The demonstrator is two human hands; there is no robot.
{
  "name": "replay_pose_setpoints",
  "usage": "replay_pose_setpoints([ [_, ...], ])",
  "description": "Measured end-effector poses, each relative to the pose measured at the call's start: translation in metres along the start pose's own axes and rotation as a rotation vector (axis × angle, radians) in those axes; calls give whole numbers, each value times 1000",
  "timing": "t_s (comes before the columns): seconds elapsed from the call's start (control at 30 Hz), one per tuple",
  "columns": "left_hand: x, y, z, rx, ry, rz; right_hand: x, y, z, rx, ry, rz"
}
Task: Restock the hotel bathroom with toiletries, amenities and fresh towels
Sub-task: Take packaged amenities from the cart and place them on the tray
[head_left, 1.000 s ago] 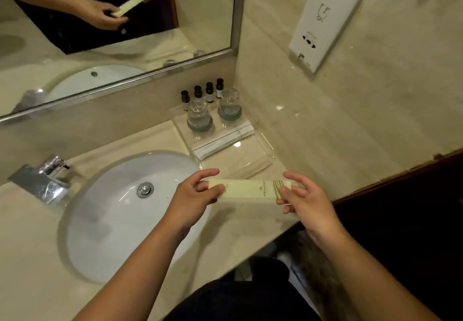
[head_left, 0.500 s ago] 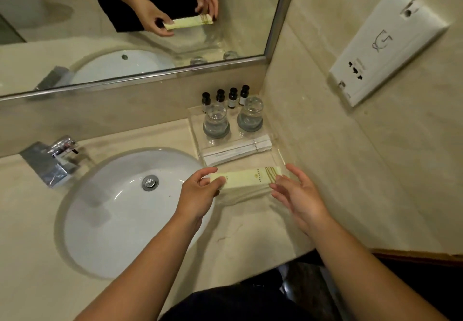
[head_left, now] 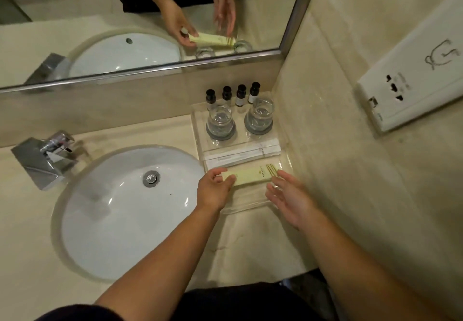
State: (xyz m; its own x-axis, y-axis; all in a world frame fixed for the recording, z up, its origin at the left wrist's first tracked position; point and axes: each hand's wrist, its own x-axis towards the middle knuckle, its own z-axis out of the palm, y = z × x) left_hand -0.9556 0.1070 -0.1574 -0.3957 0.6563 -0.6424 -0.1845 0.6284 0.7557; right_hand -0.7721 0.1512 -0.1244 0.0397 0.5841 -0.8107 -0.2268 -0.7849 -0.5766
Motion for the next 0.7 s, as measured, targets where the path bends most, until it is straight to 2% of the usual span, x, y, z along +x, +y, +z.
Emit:
replay_pose_setpoints([
  [0.27,16,2,9,45,-21,-36,19,1,6,2,-2,30],
  [0.7,-7,-6,5,300,-120,8,23,2,7,-13,-17,23],
])
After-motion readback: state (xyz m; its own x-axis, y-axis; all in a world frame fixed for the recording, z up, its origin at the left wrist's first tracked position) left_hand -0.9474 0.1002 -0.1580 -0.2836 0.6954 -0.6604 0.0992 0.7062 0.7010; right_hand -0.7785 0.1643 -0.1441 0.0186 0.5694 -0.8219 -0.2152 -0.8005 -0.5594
